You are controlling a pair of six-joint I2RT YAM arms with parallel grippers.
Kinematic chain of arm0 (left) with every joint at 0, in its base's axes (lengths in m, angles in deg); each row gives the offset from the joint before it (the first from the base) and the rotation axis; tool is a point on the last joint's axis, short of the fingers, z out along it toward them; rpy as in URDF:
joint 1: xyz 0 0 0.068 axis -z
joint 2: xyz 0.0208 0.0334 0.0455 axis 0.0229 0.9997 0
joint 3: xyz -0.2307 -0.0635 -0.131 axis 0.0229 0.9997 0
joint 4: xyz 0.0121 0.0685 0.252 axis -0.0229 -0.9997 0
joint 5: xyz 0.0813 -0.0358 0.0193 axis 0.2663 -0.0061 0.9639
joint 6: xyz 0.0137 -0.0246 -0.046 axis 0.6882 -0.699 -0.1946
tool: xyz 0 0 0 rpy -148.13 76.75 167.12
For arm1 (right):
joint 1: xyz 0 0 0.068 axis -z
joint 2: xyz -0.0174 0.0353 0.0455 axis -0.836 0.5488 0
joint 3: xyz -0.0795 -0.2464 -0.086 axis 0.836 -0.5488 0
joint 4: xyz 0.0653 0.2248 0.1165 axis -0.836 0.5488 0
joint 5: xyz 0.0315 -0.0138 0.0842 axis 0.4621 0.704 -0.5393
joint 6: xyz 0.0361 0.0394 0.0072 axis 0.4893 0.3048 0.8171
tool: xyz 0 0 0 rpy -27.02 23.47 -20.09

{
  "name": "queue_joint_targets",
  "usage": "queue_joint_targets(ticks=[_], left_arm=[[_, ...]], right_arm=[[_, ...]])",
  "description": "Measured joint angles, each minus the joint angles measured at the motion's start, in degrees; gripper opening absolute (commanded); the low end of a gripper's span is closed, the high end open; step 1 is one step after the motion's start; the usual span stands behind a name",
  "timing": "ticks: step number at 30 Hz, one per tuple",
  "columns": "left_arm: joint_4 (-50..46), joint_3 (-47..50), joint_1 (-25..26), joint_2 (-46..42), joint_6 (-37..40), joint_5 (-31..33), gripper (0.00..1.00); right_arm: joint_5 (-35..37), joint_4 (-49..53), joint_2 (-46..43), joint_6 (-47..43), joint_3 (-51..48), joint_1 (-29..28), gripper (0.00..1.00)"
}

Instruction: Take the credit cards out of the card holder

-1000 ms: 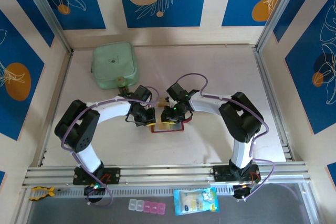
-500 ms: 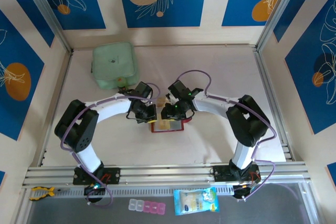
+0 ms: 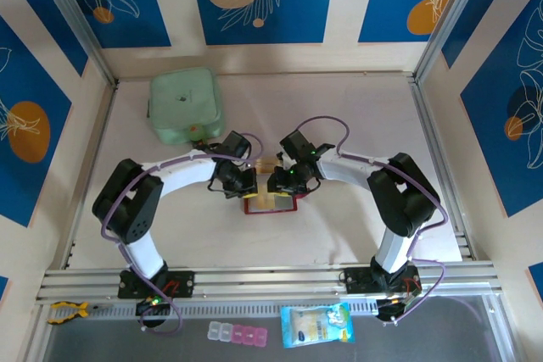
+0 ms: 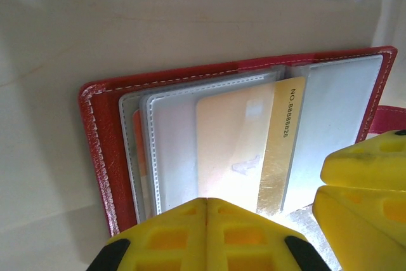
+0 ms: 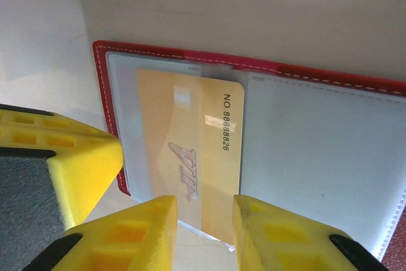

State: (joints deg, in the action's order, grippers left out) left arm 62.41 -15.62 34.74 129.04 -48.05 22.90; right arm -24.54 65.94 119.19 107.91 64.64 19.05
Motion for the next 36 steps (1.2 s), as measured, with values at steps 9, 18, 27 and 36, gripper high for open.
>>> queue_joint_targets(ticks=[9,18,27,36], left_arm=[[0.7,0.5,0.1,1.3,0.0,-0.6,0.0],[0.7,1.1,0.1,1.7,0.0,-0.6,0.0],[0.8,1.2,0.1,1.7,0.0,-0.6,0.0],[0.9,1.2,0.1,1.7,0.0,-0.6,0.0]], right_arm=[[-0.9,-1.9,0.2,0.7,-0.8,0.2,0.29],[-2.3,-3.8,1.6,1.1,-2.1,0.6,0.29],[-4.4,-6.4,2.5,1.1,-3.3,1.3,0.27],[-7.8,-11.8,2.4,2.4,-6.5,2.1,0.22]])
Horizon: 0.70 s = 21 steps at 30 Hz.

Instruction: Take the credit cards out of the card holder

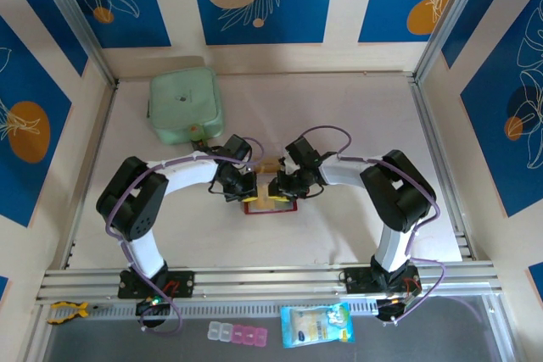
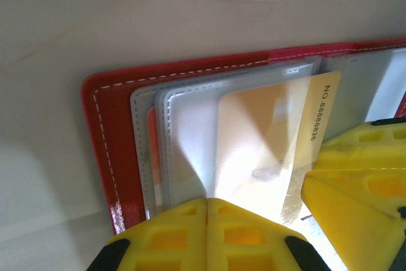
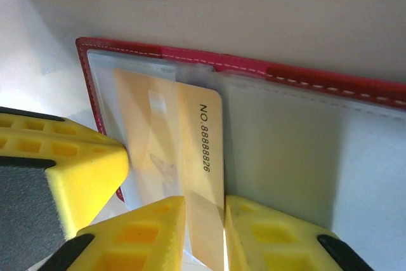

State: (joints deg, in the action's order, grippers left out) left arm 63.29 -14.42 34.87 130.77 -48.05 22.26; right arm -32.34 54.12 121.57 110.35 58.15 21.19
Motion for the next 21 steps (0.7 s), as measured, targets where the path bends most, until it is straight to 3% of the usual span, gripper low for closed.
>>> queue_joint_targets(ticks=[21], left_arm=[[0.0,0.0,0.0,0.0,0.0,0.0,0.0]], right_arm=[[-2.8,-3.7,-0.7,0.6,-1.3,0.7,0.1]])
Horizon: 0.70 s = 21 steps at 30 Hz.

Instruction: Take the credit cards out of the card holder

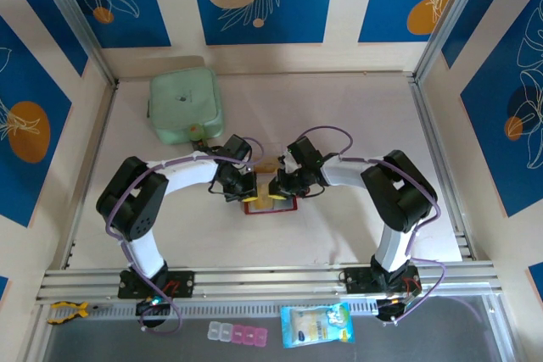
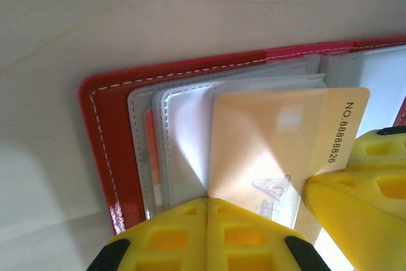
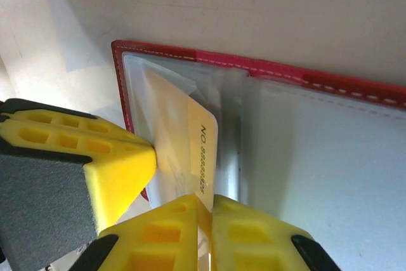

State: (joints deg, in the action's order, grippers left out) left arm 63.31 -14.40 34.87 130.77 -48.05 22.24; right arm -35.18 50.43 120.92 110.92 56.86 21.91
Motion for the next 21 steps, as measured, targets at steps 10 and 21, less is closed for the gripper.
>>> queue_joint_targets(ticks=[10,21], left_arm=[[1.5,1.0,0.0,-0.3,0.0,-0.4,0.0],[2.4,1.7,0.0,-0.9,-0.2,-0.3,0.0]], right_arm=[[1.4,3.2,-4.5,-1.7,-1.5,1.7,0.07],[4.3,12.7,-8.8,-7.3,0.8,1.9,0.05]])
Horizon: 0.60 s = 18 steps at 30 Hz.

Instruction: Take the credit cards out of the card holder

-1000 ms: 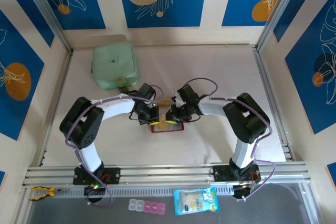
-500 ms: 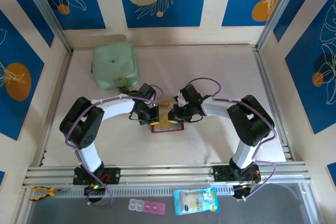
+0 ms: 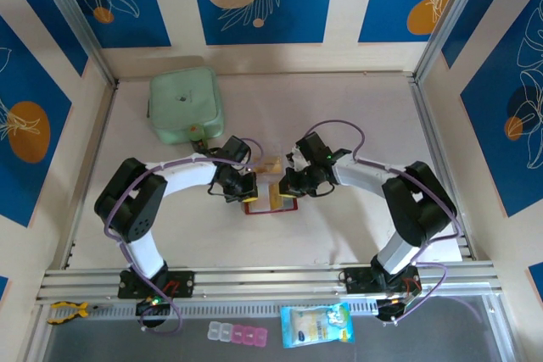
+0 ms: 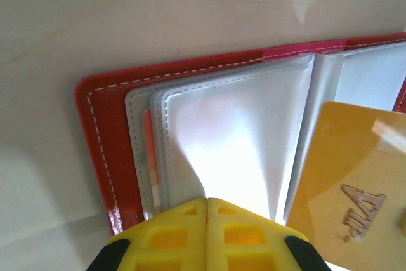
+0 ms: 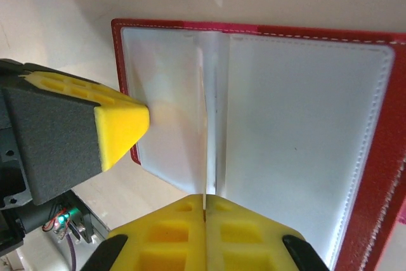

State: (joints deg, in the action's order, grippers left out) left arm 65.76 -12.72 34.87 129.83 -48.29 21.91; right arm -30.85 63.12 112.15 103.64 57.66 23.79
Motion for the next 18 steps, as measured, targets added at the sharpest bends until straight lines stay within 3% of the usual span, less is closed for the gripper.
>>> queue_joint_targets(ticks=[7,18], left_arm=[[-1.3,-0.1,0.0,-1.0,0.0,1.1,0.03],[-1.4,-0.1,-1.3,-4.5,0.0,2.8,0.05]], right_arm=[[2.4,8.3,-1.8,-10.7,7.4,0.0,0.03],[9.2,22.9,1.2,-40.6,20.5,0.0,0.0]])
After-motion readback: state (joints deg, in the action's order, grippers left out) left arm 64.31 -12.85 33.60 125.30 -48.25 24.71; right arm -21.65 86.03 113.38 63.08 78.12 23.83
